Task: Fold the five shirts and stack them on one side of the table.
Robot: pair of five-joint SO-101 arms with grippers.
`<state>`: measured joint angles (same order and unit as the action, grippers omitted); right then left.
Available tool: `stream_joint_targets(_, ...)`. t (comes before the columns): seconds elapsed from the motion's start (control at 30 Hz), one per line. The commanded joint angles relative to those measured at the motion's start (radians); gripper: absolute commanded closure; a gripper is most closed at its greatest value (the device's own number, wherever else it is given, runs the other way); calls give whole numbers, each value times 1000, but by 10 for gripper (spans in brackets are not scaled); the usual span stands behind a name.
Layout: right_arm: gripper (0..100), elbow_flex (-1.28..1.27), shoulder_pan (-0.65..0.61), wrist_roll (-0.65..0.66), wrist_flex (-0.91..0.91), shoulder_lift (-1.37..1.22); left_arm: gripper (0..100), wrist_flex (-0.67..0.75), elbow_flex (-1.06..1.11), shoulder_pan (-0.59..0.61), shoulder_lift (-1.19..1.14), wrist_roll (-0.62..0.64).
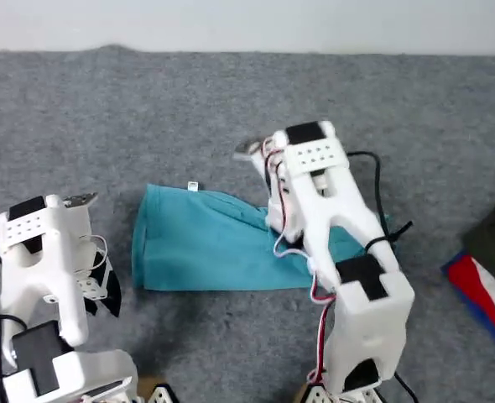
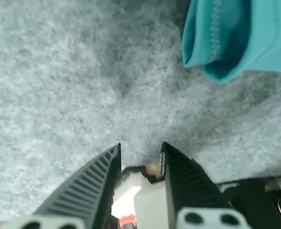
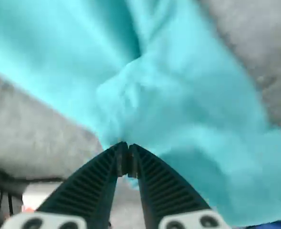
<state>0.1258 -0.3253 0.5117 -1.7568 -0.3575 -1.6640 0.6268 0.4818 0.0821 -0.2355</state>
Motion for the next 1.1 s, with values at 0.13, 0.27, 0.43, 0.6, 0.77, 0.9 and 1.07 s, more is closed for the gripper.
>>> stream_joint_targets(0.13,990,-135,56,-32,-35,220,864,40,-139,-150,28,110)
stream_joint_targets(0.27,990,-5,199,-157,-31,383,791,32,-277,-245,9,239)
stream_joint_targets(0.43,987,14,282,-178,-38,499,711,3,-358,-308,-178,405)
stream_joint_targets(0.6,987,-97,308,-109,-38,544,706,-94,-529,-324,-486,453)
stream_joint_targets(0.77,989,-216,372,-48,-31,625,706,-92,-704,-275,-717,470)
stream_joint_targets(0.9,987,-302,438,15,-25,677,780,-92,-791,-305,-821,463)
stream_joint_targets(1.07,988,-471,562,57,88,710,985,-94,-814,-419,-842,371)
